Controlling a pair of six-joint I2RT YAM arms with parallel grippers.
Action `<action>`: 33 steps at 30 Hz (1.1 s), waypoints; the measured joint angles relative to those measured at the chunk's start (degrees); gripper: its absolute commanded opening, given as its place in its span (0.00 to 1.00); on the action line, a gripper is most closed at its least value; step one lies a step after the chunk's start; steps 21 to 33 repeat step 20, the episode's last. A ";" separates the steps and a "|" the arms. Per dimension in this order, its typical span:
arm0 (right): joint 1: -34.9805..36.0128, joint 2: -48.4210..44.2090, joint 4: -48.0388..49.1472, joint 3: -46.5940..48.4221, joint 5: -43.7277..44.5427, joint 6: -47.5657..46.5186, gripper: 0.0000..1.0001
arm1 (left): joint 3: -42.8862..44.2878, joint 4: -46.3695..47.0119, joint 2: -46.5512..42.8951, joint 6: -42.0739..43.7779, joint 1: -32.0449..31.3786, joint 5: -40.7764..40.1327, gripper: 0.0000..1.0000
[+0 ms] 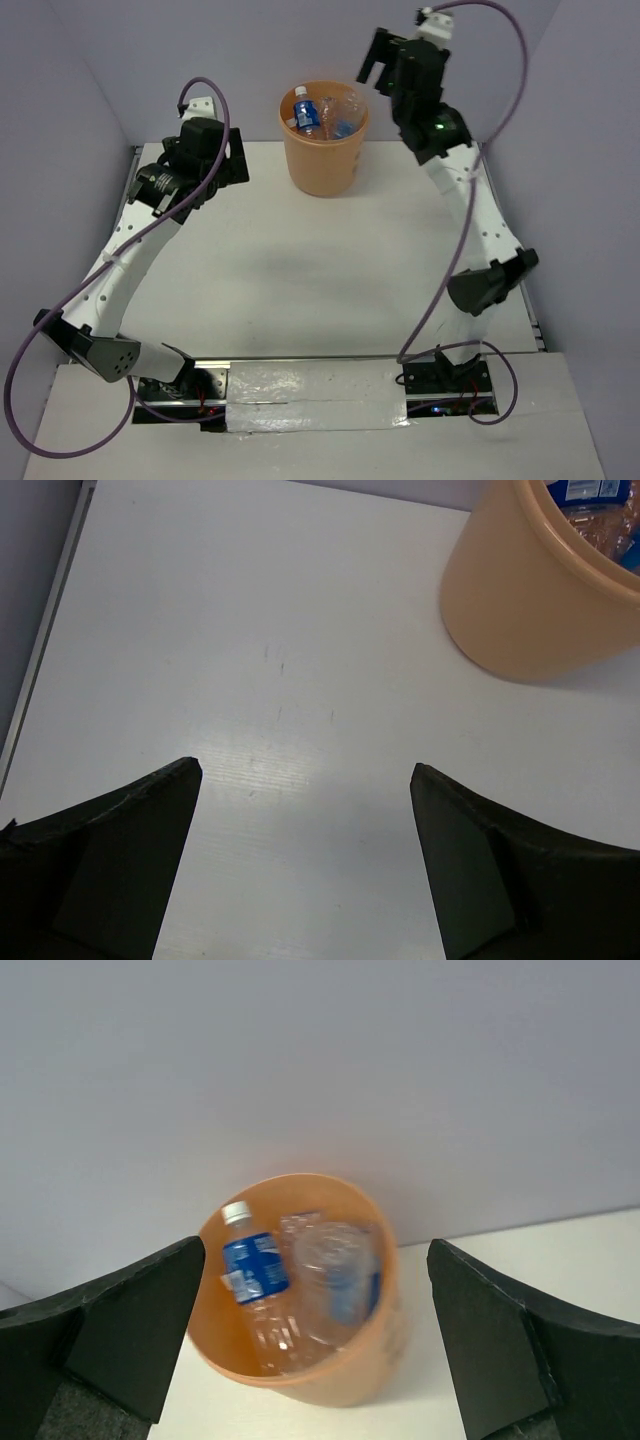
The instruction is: Put the plastic bottles in the bin
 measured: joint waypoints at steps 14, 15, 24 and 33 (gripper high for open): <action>-12.26 -19.82 -28.48 -32.20 1.22 9.68 1.00 | 4.57 0.42 1.07 2.56 0.90 2.47 0.99; -12.20 -21.11 -28.83 -35.47 0.87 9.94 1.00 | 4.90 0.33 1.07 2.56 0.90 2.54 0.99; -12.20 -27.67 -30.23 -44.11 -0.59 11.50 1.00 | 5.70 0.13 1.07 2.47 0.90 3.02 0.99; -12.20 -27.67 -30.23 -44.11 -0.59 11.50 1.00 | 5.70 0.13 1.07 2.47 0.90 3.02 0.99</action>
